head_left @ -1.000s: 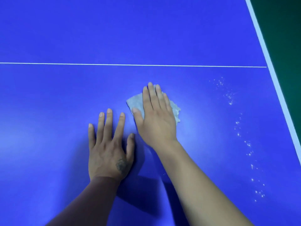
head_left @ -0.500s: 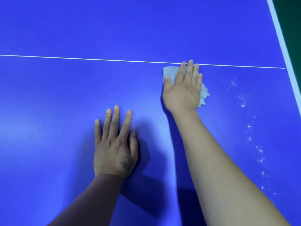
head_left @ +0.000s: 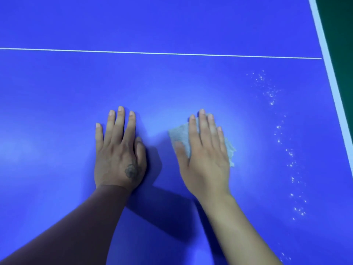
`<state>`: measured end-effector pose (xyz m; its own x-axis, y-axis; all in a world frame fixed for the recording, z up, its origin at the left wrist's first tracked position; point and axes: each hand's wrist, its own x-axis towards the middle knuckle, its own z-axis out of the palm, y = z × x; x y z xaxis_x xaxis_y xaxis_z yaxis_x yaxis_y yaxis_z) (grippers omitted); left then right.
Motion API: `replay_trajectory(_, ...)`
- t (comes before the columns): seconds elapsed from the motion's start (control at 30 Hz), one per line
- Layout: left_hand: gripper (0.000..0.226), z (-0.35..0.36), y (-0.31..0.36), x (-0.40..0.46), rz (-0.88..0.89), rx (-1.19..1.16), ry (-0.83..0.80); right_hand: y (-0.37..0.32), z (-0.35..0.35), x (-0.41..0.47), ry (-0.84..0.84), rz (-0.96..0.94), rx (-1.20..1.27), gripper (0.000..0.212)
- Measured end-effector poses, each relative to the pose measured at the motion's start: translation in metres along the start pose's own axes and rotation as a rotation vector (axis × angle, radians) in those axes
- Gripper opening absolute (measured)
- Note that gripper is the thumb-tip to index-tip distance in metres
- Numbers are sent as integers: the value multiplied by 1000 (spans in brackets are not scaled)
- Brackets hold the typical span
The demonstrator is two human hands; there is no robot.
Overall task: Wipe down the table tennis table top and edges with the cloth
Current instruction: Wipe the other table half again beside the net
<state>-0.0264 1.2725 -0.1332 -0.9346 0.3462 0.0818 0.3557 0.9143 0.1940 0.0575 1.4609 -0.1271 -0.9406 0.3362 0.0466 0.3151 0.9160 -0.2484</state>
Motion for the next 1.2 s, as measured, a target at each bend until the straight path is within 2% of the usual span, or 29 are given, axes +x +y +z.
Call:
replay_trajectory(0.2, 64, -1, 0, 0, -10, -15, 5, 48, -9, 46, 26, 221, -51, 74)
replay_trajectory(0.37, 65, -2, 1, 0, -15, -5, -6, 25, 3, 111, 18, 338, -67, 76)
replay_trajectory(0.53, 63, -2, 1, 0, -8, 26, -2, -28, 17, 103, 71, 156, -19, 73)
replay_trajectory(0.67, 63, -1, 1, 1, -8, 52, -13, -49, 16, 31, 56, 20, 21, 68)
replay_trajectory(0.77, 61, 0, 1, 0, -4, 40, -4, -38, 6, -36, 37, -13, 23, 63)
replay_trajectory(0.9, 61, -1, 0, -2, 2, 25, 9, 16, -12, -86, -54, 54, -4, 69)
replay_trajectory(1.03, 60, 1, 1, -1, 3, 19, 58, 71, -31, -66, -38, 253, -70, 73)
replay_trajectory(1.2, 58, -1, 1, -5, 22, 37, 61, 52, -12, 6, 21, 387, -99, 76)
